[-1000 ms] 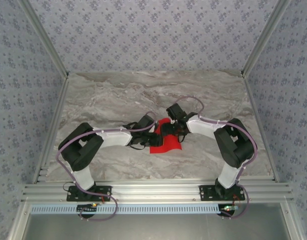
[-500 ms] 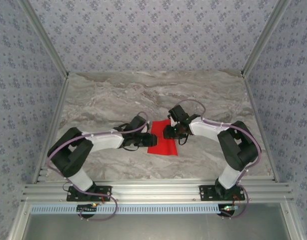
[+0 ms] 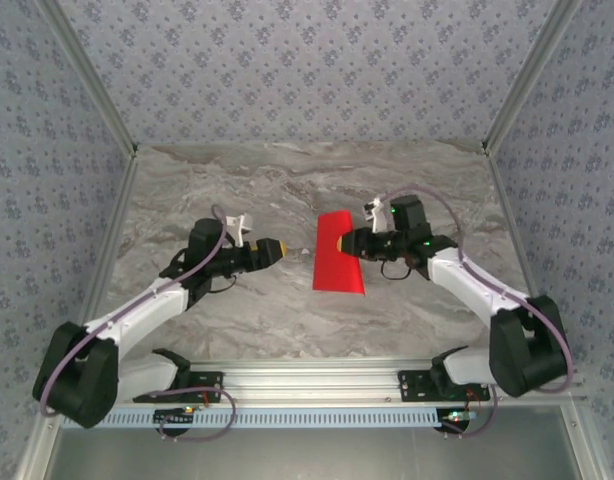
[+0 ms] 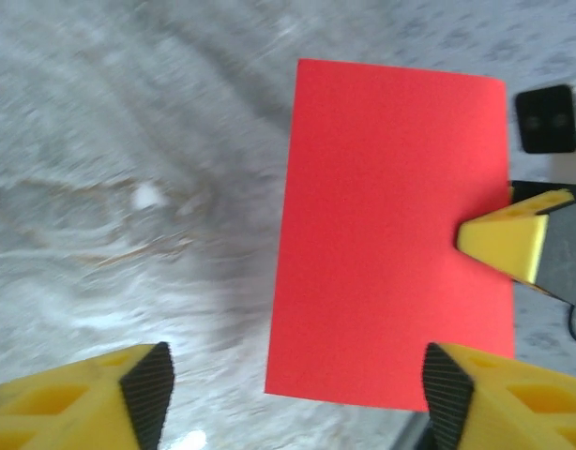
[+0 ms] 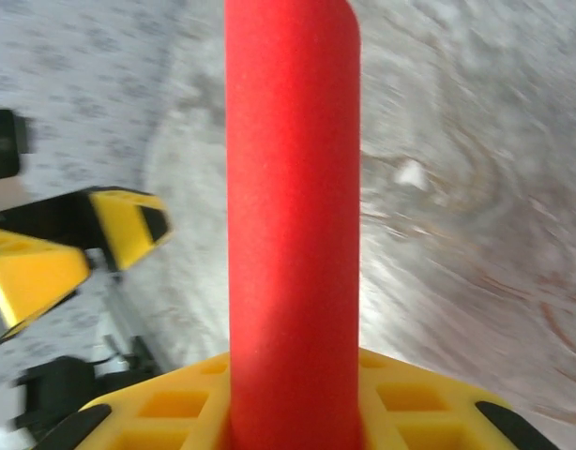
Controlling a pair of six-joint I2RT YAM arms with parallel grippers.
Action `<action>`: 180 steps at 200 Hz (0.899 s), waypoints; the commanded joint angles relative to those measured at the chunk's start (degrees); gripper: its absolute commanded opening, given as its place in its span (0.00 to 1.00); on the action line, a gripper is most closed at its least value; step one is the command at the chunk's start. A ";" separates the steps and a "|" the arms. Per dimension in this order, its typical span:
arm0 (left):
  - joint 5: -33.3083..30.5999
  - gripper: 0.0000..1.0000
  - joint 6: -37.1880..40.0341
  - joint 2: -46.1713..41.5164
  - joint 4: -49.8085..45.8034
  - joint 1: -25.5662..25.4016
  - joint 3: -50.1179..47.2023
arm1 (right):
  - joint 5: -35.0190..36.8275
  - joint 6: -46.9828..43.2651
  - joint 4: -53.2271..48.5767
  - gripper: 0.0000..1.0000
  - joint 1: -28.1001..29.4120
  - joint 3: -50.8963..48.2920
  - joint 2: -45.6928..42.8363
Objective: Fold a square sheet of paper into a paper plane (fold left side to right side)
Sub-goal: Pick up the square sheet of paper from the center of the table, then place a square sheet of paper at the center of the table.
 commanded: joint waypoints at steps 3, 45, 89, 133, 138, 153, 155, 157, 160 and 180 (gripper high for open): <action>8.81 0.80 -3.12 -4.33 10.62 0.38 0.35 | -14.39 1.60 1.66 0.30 -1.26 1.10 -6.56; 11.86 0.86 -4.98 -7.45 14.47 -0.09 3.54 | -19.85 1.85 -2.24 0.30 -0.57 6.65 -14.88; 13.80 0.88 -5.49 -5.86 19.68 -3.73 6.60 | -20.31 4.24 -0.36 0.30 2.73 10.86 -17.15; 14.34 0.79 -6.30 -4.98 26.53 -7.74 7.65 | -17.17 1.66 -3.68 0.30 3.67 12.49 -16.99; 14.02 0.73 -6.08 -5.08 26.33 -7.92 7.71 | -16.79 1.48 -3.91 0.30 3.54 12.32 -16.97; 12.93 0.47 -5.24 -5.30 24.23 -8.06 7.78 | -15.44 0.79 -5.09 0.31 2.61 11.63 -16.93; 12.75 0.42 -5.09 -5.30 23.74 -8.06 7.90 | -15.28 0.74 -5.18 0.31 2.38 11.45 -16.92; 12.60 0.38 -4.95 -5.27 23.40 -8.10 7.86 | -15.08 0.62 -5.36 0.32 2.25 11.36 -16.96; 12.31 0.33 -4.73 -5.28 22.77 -8.08 7.85 | -14.73 0.37 -5.81 0.33 2.00 11.19 -16.97; 9.69 0.01 -3.01 -4.83 18.41 -8.07 7.48 | -10.77 -2.50 -10.42 0.46 0.21 10.28 -17.06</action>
